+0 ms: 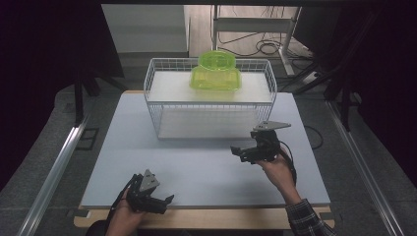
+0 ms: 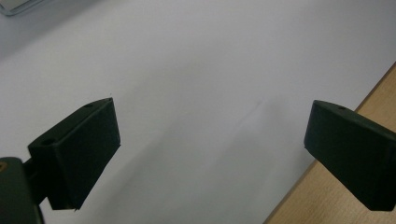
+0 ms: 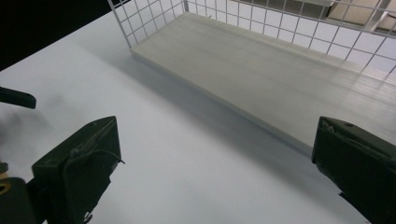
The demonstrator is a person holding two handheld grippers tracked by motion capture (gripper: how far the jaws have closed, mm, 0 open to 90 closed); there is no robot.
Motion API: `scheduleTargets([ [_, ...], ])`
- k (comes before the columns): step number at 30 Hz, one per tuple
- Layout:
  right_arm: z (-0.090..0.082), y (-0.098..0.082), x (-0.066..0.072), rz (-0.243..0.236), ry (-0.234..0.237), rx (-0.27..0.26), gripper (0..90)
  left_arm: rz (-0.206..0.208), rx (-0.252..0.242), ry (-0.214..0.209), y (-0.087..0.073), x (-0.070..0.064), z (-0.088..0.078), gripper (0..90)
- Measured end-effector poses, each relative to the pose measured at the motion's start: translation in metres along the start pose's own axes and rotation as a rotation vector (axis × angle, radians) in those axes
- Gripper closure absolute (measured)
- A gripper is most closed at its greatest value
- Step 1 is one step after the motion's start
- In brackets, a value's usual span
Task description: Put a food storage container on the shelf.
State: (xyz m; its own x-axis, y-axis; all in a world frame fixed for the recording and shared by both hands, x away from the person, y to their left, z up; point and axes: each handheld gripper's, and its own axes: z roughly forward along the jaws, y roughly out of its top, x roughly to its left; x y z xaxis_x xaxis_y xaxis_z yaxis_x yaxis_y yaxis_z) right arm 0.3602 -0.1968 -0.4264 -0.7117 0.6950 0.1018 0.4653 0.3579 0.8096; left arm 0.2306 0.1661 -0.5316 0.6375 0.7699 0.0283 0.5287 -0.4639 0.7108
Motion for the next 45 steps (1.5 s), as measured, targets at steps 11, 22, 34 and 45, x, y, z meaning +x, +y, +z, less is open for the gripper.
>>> scheduleTargets([
  [11,-0.002,-0.018,0.005,0.01,-0.024,0.017,0.0,-0.002,-0.004,0.0,0.0,0.0,-0.001,3.1],
  [22,-0.009,-0.036,0.008,-0.003,-0.033,0.035,0.0,-0.004,-0.009,0.002,0.0,0.0,-0.001,3.1],
  [34,-0.021,-0.054,0.011,-0.019,-0.06,0.045,0.0,-0.004,-0.011,0.005,0.0,0.0,-0.001,3.0],
  [45,-0.029,-0.074,0.007,-0.012,-0.091,0.066,0.0,0.0,-0.018,0.011,0.0,0.0,-0.001,3.0],
])
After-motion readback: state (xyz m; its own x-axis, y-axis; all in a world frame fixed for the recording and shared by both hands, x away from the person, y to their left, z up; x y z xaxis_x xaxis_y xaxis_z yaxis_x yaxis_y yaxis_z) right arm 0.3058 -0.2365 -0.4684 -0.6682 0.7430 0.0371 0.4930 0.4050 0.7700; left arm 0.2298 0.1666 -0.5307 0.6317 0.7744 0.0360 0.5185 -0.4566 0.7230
